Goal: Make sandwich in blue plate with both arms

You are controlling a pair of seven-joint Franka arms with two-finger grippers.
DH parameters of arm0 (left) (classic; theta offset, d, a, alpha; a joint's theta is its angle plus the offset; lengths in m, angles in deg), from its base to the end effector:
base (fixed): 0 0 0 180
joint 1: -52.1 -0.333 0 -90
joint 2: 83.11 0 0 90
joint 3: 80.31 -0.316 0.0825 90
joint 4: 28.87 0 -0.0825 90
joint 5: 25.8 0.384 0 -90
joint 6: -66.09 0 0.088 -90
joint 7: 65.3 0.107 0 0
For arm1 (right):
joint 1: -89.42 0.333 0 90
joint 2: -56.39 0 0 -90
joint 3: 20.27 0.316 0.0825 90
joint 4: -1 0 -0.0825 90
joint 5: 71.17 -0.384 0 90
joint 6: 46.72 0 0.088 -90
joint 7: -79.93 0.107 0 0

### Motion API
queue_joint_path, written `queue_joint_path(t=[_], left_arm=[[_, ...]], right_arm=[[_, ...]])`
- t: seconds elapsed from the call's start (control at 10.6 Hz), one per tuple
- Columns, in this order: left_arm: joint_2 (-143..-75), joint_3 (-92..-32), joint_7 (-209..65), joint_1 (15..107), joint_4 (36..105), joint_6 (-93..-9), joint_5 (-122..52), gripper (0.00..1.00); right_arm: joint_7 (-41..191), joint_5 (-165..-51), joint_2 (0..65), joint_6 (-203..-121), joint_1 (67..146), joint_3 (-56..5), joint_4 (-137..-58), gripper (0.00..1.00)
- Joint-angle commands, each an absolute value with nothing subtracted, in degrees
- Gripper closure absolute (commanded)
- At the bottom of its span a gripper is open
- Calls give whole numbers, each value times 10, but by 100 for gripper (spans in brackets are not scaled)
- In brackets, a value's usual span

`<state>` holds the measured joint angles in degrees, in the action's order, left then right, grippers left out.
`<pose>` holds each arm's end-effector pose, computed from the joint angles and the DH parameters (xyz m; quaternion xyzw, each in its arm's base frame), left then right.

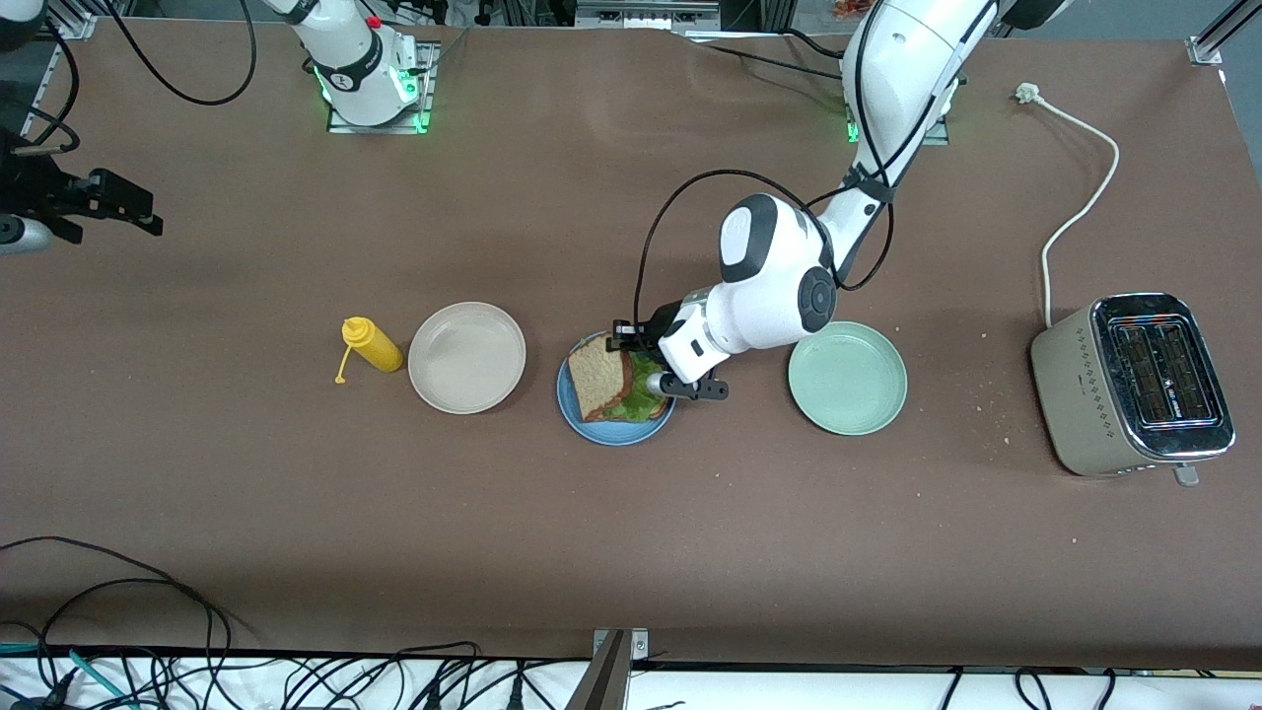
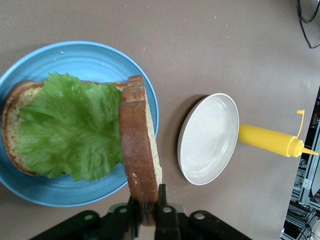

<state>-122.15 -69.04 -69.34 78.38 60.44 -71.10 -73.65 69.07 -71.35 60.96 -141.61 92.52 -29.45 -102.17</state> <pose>0.5822 -0.4257 0.2709 0.9328 0.0296 -0.0643 0.3535 0.5270 -0.0585 0.5657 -0.9985 -0.0420 0.0314 0.0127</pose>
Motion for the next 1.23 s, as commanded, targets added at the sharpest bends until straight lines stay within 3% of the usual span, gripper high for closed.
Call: queue_joint_path(t=[0.0,0.19,0.38,0.76,1.14], left_arm=[[-1228,-695,-677,780,606,-707,-753,0],[-1227,-695,-676,780,609,-707,-752,0],[-1225,-708,-679,771,610,-701,-752,0],[-1210,-763,-679,764,617,-606,-748,0],[-1149,-764,-681,733,617,-557,-592,0]], right_arm=[[736,-699,569,-1308,908,-240,-906,0],[745,-674,577,-1294,906,-207,-908,0],[768,-682,597,-1376,904,-206,-966,0],[762,-682,593,-1384,900,-211,-966,0],[767,-730,592,-1390,901,-213,-966,0]])
